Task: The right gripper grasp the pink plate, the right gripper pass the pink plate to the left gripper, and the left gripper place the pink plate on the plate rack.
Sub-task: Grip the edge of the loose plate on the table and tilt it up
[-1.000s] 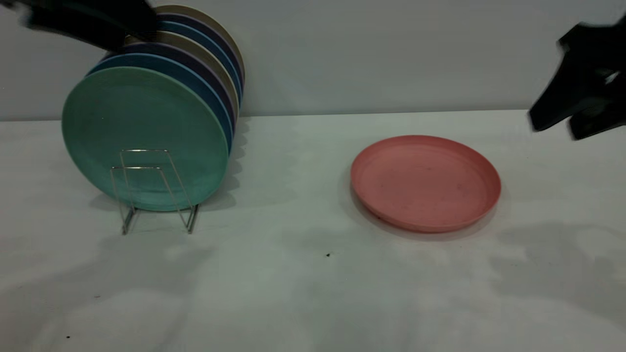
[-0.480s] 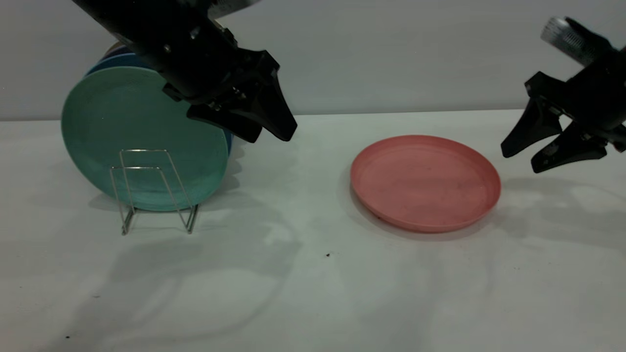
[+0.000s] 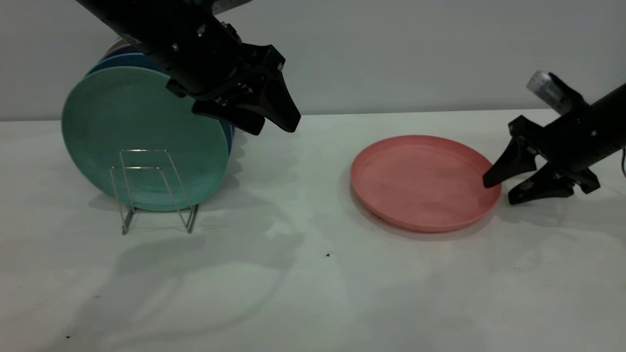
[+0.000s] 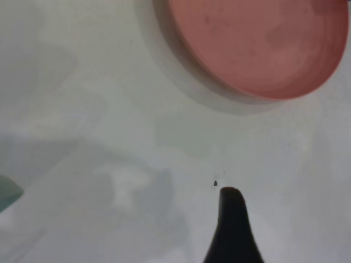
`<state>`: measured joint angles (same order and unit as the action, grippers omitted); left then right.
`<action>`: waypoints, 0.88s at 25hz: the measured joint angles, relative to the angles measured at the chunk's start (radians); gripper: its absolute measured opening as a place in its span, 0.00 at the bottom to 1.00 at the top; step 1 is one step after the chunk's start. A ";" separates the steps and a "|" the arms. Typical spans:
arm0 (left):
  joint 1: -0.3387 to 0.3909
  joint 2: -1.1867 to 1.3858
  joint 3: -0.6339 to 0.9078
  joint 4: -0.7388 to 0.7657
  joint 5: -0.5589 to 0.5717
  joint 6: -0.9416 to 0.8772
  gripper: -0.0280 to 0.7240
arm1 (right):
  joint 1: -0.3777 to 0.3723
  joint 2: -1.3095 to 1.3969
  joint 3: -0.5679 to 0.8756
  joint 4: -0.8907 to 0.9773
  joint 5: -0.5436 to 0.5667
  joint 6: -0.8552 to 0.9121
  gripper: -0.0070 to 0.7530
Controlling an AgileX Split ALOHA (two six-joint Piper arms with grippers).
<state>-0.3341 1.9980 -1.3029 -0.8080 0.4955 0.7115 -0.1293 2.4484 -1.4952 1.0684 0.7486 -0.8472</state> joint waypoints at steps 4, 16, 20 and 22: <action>0.000 0.000 0.000 0.000 0.014 0.000 0.80 | 0.000 0.037 -0.015 0.054 0.004 -0.009 0.66; 0.000 0.000 0.000 -0.026 0.014 0.000 0.80 | 0.000 0.083 -0.023 0.179 0.020 -0.131 0.06; 0.000 0.000 0.000 -0.038 0.004 0.000 0.80 | 0.000 0.082 -0.023 0.190 0.138 -0.250 0.03; 0.000 0.000 0.000 -0.058 -0.013 0.000 0.80 | 0.004 0.082 -0.023 0.212 0.207 -0.298 0.03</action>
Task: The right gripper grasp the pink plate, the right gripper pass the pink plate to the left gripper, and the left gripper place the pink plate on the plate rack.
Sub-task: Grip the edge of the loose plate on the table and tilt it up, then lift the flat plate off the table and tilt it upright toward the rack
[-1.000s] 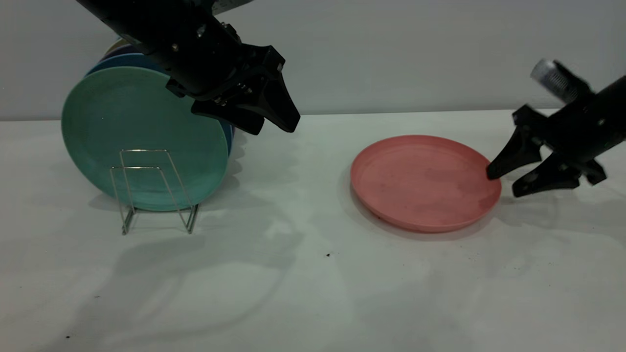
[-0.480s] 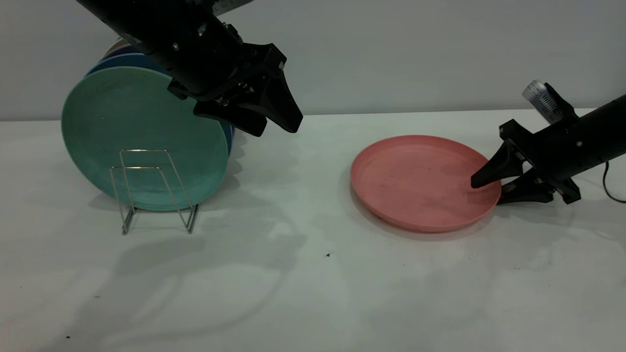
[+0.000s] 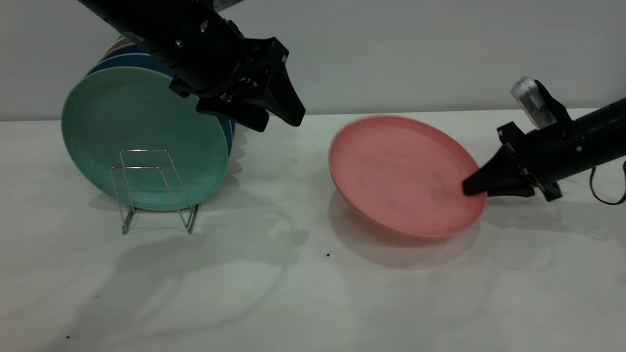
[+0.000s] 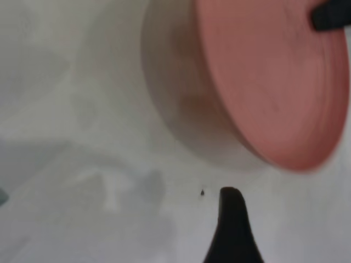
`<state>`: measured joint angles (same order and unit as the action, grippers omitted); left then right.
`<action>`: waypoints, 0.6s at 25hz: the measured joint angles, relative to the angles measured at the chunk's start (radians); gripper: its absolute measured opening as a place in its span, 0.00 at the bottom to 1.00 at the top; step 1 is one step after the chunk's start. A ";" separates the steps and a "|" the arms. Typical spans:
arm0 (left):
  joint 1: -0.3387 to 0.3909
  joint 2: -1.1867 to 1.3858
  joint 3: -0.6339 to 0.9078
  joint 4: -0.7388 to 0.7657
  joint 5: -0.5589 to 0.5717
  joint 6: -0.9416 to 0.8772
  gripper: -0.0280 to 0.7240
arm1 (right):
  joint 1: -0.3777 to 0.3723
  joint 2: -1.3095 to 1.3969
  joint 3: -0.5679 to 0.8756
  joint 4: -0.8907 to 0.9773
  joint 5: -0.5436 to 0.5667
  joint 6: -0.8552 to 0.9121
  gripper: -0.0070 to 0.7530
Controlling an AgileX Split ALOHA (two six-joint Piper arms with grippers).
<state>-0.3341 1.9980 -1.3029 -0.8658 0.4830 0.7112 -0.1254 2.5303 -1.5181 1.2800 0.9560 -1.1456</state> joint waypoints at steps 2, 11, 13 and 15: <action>0.000 0.000 0.000 -0.010 -0.016 0.000 0.80 | 0.005 0.000 0.000 0.013 0.047 -0.028 0.03; -0.009 0.058 0.000 -0.153 -0.064 0.000 0.80 | 0.079 0.000 0.000 0.066 0.146 -0.078 0.03; -0.010 0.081 0.000 -0.182 -0.066 0.000 0.79 | 0.095 0.000 0.000 0.072 0.150 -0.086 0.03; -0.010 0.093 0.000 -0.208 -0.074 0.000 0.77 | 0.102 0.000 0.000 0.074 0.152 -0.093 0.03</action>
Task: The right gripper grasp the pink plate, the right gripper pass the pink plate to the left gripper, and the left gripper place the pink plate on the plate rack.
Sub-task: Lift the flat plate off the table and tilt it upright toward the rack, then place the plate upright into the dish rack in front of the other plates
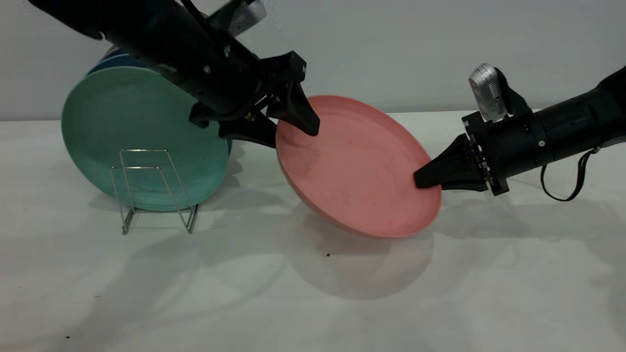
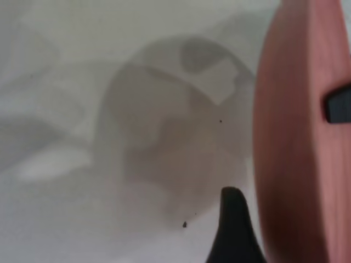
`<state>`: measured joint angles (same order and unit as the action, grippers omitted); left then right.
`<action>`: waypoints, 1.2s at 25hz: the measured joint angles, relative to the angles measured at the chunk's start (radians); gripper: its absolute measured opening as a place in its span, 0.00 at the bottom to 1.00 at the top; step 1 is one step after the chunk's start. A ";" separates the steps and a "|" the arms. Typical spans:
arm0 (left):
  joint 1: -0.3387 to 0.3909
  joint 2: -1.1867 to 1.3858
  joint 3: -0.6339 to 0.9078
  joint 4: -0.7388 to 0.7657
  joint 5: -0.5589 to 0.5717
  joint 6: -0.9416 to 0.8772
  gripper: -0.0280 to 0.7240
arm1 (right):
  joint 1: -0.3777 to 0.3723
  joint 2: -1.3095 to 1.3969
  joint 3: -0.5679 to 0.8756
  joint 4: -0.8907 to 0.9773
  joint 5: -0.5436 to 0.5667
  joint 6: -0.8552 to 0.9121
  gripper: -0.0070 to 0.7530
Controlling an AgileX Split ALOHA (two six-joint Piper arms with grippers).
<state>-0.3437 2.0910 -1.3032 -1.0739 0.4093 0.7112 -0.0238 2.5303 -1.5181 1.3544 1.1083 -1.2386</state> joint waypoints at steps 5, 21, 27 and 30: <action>0.000 0.005 0.000 -0.018 -0.010 -0.001 0.51 | 0.005 0.000 0.000 0.002 0.000 -0.012 0.03; 0.001 -0.038 0.000 -0.029 0.002 0.155 0.09 | -0.027 -0.271 0.001 0.001 0.043 -0.017 0.56; 0.017 -0.086 0.000 0.003 0.039 0.269 0.09 | -0.089 -0.553 0.001 -0.025 0.060 0.056 0.69; 0.049 -0.147 0.000 0.096 0.059 0.328 0.09 | -0.120 -0.699 0.001 -0.138 0.069 0.170 0.68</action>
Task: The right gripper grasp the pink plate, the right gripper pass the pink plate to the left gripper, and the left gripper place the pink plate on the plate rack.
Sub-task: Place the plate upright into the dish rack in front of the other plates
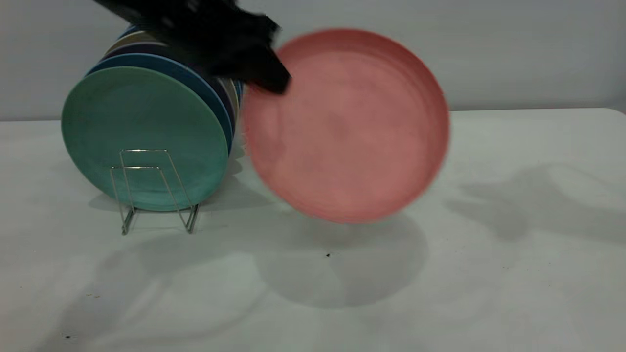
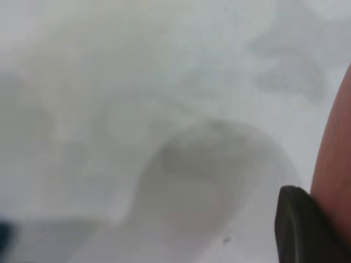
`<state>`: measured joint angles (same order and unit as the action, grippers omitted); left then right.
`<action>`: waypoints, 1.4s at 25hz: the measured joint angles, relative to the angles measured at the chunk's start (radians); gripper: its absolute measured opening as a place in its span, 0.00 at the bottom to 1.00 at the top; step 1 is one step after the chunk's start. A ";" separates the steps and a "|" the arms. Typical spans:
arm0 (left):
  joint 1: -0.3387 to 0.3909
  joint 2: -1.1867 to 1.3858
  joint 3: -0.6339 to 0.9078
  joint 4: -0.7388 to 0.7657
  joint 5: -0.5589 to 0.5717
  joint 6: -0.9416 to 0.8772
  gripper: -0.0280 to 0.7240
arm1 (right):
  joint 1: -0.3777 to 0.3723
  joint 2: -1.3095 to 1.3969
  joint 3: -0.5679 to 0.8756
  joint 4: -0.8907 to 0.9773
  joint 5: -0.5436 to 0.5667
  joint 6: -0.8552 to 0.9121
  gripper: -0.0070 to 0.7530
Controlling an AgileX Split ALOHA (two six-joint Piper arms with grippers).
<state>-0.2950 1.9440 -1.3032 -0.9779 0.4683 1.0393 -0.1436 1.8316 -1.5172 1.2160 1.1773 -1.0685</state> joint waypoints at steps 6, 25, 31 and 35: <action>0.106 -0.173 0.000 0.295 0.048 0.115 0.09 | 0.024 -0.269 0.043 -0.448 0.034 0.368 0.58; 0.183 -0.292 0.000 0.496 -0.015 0.790 0.09 | 0.075 -1.108 0.788 -0.668 0.055 0.572 0.53; 0.183 -0.294 0.031 0.577 -0.042 0.797 0.09 | 0.075 -1.394 0.914 -0.754 0.023 0.628 0.53; 0.183 -0.295 0.084 0.625 -0.050 0.798 0.09 | 0.075 -1.525 0.972 -0.835 0.023 0.693 0.53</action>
<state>-0.1119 1.6486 -1.2197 -0.3531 0.4187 1.8376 -0.0686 0.3067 -0.5451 0.3811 1.1999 -0.3751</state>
